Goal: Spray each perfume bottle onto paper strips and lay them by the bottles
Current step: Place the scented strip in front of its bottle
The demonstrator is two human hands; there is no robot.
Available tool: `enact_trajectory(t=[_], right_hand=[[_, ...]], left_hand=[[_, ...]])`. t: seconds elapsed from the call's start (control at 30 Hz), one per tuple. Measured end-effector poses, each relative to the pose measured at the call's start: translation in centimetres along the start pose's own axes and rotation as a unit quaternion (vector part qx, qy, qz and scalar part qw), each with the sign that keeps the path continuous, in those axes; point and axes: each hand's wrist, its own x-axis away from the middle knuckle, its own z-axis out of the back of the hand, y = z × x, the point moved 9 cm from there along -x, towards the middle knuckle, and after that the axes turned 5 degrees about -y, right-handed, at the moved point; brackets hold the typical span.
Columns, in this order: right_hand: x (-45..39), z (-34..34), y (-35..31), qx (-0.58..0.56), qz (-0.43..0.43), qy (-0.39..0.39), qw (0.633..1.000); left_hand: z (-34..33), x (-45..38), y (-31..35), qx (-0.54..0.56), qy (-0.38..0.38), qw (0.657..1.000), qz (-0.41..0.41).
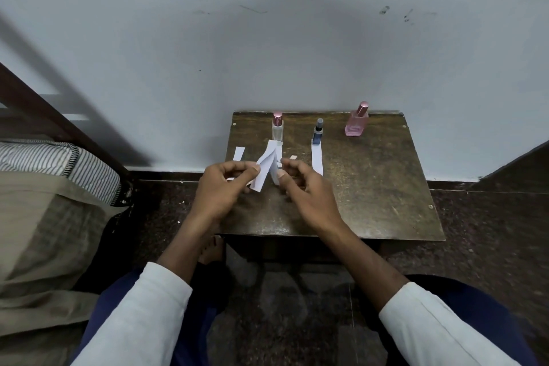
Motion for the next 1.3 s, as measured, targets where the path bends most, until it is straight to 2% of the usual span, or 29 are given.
enact_trajectory(t=[0.17, 0.33, 0.47, 0.63, 0.73, 0.9, 1.07, 1.2, 1.3], right_hand=[[-0.3, 0.9, 0.1, 0.018, 0.003, 0.041, 0.999], [-0.2, 1.9, 0.6, 0.057, -0.011, 0.070, 0.996], [-0.2, 1.8, 1.6, 0.046, -0.033, 0.055, 0.997], [0.1, 0.7, 1.3, 0.058, -0.025, 0.026, 0.998], [0.2, 0.6, 1.1, 0.079, -0.009, 0.029, 0.996], [0.3, 0.9, 0.8, 0.041, -0.011, 0.041, 0.998], [0.5, 0.7, -0.2, 0.017, 0.014, 0.007, 1.000], [1.0, -0.2, -2.2, 0.116, 0.113, -0.038, 0.986], [1.0, -0.2, -2.1, 0.145, 0.130, -0.015, 0.981]], left_hand=[[-1.9, 0.1, -0.7, 0.040, -0.057, 0.997, 0.026], [-2.8, 0.3, -0.1, -0.037, -0.080, 0.996, -0.011], [-3.0, 0.3, 0.2, -0.105, -0.070, 0.991, -0.033], [-4.9, 0.3, -0.2, -0.096, -0.149, 0.984, -0.033], [-5.6, 0.2, -0.4, -0.093, -0.171, 0.980, -0.034], [-4.8, -0.1, 0.1, -0.064, -0.115, 0.990, -0.046], [-3.3, -0.6, -0.1, -0.027, -0.047, 0.998, -0.022], [-3.0, -0.5, -0.3, -0.025, -0.030, 0.999, -0.011], [-3.0, -0.6, -0.1, -0.061, -0.019, 0.998, -0.018]])
